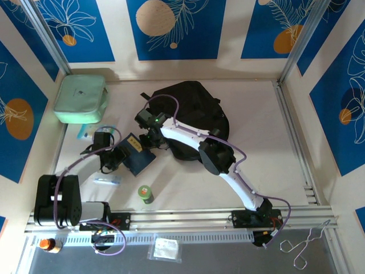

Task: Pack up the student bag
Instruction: Pick up the book from the middle-left of the table.

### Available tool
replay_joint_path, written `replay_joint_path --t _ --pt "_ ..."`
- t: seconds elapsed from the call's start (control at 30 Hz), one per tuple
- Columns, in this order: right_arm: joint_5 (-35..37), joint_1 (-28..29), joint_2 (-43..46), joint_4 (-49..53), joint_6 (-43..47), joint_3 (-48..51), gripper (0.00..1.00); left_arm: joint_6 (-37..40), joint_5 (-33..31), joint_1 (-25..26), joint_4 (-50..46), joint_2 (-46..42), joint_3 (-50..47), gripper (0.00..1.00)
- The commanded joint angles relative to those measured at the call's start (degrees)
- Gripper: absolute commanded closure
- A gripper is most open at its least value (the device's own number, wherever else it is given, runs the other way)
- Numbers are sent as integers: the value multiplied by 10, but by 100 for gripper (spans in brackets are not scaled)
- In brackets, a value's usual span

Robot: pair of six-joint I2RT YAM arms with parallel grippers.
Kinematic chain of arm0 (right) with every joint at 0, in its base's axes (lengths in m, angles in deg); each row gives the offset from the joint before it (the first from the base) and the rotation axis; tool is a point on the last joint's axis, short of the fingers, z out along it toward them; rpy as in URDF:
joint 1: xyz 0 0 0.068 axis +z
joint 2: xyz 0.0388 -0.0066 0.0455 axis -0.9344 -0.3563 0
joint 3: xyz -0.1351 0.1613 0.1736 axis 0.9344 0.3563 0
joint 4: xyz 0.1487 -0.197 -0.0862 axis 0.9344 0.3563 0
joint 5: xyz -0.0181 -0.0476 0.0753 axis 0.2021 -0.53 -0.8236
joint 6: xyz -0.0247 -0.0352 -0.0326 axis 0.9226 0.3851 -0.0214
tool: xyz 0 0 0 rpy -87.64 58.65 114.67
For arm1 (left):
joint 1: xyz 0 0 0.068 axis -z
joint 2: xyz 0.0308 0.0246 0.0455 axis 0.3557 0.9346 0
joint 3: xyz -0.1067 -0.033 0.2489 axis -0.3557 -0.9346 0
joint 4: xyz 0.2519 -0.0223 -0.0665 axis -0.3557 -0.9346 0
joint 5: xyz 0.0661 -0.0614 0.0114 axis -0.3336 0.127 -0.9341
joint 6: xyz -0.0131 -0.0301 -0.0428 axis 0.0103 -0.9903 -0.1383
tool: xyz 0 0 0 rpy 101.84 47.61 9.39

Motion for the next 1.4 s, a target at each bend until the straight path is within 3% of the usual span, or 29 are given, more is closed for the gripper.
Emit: replay_joint_path --t 0.0,0.37,0.73,0.97,1.37 --pt "-12 -1 -10 11 -10 19 77 3 33 -4 22 16 -4 46" --pt "-43 -8 -11 -9 -32 63 85 -18 139 -4 79 17 6 57" --pt "-54 -16 -7 -21 -43 87 87 -44 203 -4 115 -105 25 60" --pt "-62 -18 7 -41 -49 103 87 -1 230 -4 40 -35 64 61" --pt "-60 -23 17 -49 -53 117 88 34 184 -4 -9 0 84 68"
